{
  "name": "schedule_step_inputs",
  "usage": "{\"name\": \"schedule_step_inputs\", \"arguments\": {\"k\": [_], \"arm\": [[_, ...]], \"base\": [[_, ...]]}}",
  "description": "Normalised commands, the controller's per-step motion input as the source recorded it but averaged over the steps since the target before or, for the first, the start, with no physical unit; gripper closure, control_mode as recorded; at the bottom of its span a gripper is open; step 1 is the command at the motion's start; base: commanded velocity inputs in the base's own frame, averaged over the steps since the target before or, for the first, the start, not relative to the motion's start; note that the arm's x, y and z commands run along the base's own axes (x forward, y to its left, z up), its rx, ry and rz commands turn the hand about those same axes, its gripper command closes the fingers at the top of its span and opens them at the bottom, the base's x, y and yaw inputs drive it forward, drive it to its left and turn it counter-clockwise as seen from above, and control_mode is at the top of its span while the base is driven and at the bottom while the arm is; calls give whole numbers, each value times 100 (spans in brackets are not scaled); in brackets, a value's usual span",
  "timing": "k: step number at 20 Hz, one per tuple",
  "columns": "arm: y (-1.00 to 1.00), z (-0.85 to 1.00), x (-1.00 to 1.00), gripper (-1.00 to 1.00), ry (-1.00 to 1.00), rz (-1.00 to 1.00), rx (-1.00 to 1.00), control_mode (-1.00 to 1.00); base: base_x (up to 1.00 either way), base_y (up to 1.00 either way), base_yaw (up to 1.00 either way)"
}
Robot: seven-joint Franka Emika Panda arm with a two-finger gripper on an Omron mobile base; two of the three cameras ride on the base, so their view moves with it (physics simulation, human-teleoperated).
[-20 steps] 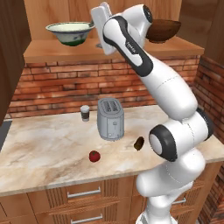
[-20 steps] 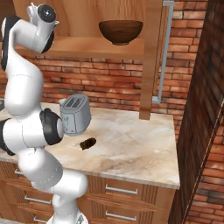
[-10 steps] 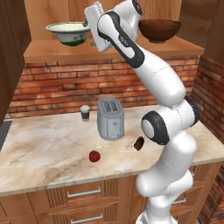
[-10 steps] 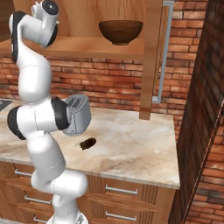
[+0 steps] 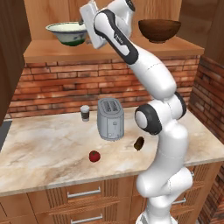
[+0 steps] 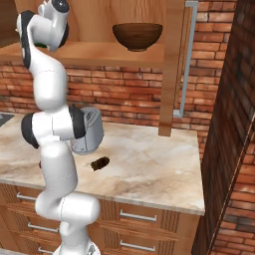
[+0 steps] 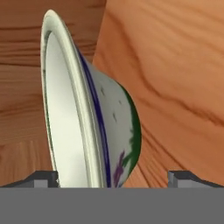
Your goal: Pick both bowls and place them on the counter. Then place the tomato in one bowl and place the sweet potato in the other bowl.
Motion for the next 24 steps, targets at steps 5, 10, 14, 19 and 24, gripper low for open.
{"name": "schedule_step_inputs", "arguments": {"k": [5, 10, 14, 19, 24], "arm": [[12, 0, 23, -100, 0, 0, 0, -100], [17, 0, 20, 100, 2, 0, 0, -100], [4, -6, 1, 100, 9, 0, 0, -100], [-1, -10, -22, 100, 4, 0, 0, -100], [-10, -10, -36, 100, 3, 0, 1, -100]], "base": [[0, 0, 0], [0, 0, 0], [0, 0, 0], [0, 0, 0], [0, 0, 0]]}}
